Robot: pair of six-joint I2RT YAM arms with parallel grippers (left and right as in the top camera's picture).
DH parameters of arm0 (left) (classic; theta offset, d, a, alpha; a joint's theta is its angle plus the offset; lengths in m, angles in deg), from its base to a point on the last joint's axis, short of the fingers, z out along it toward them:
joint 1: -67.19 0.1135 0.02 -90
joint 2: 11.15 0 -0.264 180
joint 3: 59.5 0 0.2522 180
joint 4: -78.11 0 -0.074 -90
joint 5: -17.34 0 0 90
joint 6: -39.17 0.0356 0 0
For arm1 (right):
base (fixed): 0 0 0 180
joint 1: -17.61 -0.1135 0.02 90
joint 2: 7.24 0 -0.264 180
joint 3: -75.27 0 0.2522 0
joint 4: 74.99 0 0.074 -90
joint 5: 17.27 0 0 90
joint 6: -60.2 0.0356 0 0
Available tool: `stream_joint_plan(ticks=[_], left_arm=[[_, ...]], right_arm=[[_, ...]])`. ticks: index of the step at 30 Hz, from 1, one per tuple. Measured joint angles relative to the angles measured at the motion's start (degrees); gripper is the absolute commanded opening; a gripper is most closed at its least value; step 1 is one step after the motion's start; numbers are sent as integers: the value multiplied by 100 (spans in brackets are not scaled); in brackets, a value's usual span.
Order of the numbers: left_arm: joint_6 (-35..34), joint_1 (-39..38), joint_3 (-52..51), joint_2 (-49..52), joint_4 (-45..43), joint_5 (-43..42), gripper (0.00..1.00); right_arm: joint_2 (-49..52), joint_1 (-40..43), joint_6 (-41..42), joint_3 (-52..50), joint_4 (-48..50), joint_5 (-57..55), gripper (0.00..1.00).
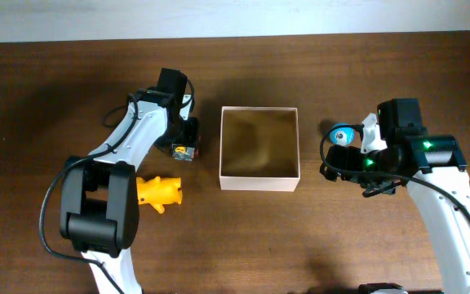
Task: Pack container
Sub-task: 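Carry the truck with the left gripper into the box and release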
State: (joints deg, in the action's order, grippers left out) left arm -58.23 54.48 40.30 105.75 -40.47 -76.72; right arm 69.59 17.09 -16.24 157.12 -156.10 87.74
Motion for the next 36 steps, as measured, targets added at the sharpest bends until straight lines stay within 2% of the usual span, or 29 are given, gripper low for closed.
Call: stream_joint_plan(ticks=[3,6,12,16,22,28,32,36], left_arm=[[13,0,28,0,48,2,45],[7,0,304,37,603,-2,43],[4,-22,2337,92,2317,-7,42],[-131,-245,3886,79,3016,-48,42],[-748,-1097,4271,46,2903,-79,42],[-1495,-2092,4264,243,2483,131,43],[-1882,-2540,4264,782,2234,289,43],[-2205,-2736,4251,1504,2087,339,39]], right_arm=[[0,0,-2,0,-33,-2,99],[0,0,0,0,-83,0,99],[0,0,-2,4,-138,-2,99],[0,0,-2,4,-138,-2,99],[0,160,166,4,-136,-52,99],[0,1241,476,4,-177,-59,99],[0,1875,562,4,-321,-59,99],[0,2133,573,4,-389,-59,99]])
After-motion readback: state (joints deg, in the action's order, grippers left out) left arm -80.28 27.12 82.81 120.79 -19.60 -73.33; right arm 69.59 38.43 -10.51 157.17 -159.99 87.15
